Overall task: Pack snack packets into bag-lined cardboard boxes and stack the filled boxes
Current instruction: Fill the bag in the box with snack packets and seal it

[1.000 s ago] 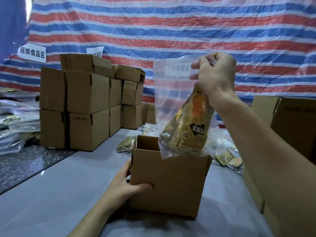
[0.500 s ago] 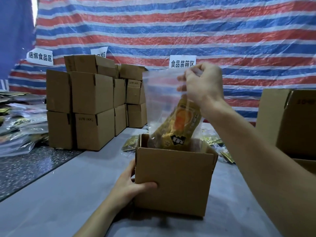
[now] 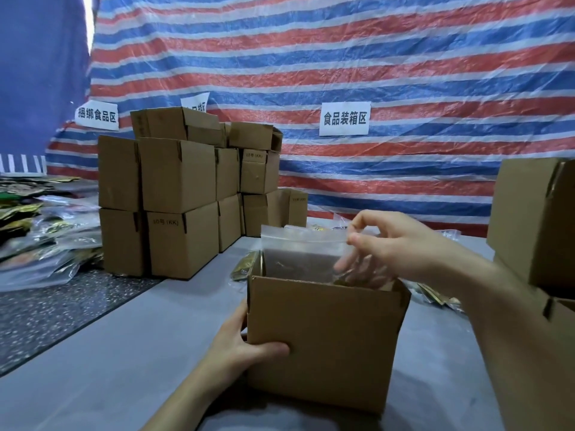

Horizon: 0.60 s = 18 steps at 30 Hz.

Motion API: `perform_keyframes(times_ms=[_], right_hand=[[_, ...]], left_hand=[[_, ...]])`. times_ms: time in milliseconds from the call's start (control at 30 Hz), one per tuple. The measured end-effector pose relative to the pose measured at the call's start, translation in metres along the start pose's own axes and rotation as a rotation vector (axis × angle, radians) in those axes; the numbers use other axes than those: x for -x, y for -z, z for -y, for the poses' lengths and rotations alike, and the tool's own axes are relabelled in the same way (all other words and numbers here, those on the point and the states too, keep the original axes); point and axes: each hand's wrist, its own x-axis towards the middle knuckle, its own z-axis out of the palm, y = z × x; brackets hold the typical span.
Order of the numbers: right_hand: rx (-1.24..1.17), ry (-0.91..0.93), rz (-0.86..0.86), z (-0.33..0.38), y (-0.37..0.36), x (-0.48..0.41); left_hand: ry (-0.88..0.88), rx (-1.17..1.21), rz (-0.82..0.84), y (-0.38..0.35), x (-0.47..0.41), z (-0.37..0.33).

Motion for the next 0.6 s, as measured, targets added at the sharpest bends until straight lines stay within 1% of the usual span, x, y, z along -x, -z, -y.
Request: perform_keyframes(times_ms=[67, 133, 200, 300, 333, 400, 467, 600], right_hand=[[-0.011, 0.003, 0.030, -0.003, 0.003, 0.002], [-0.096, 0.041, 0.079, -0.004, 0.005, 0.003], [-0.200, 0.086, 0.116, -0.003, 0.005, 0.004], [-0.230, 0.123, 0.153, -0.006, -0.001, 0.003], [-0.213, 0.114, 0.154, -0.007, -0.003, 0.001], [-0.125, 0.059, 0.101, -0.012, -0.006, -0.003], [-0.005, -0.010, 0.059, -0.017, -0.009, -0.008], [0.237, -0.078, 0.006, -0.024, -0.014, -0.013]], left_hand=[[0.009, -0.005, -0.014, 0.000, 0.001, -0.001], [0.003, -0.039, -0.040, 0.000, 0.001, -0.002], [-0.033, -0.091, -0.072, -0.001, 0.002, -0.002], [-0.087, -0.143, -0.107, -0.002, 0.005, -0.001], [-0.096, -0.150, -0.111, -0.002, 0.006, -0.002], [-0.125, -0.164, -0.113, -0.003, 0.007, -0.004], [-0.129, -0.173, -0.102, -0.003, 0.007, -0.005], [-0.124, -0.191, -0.101, -0.004, 0.008, -0.008]])
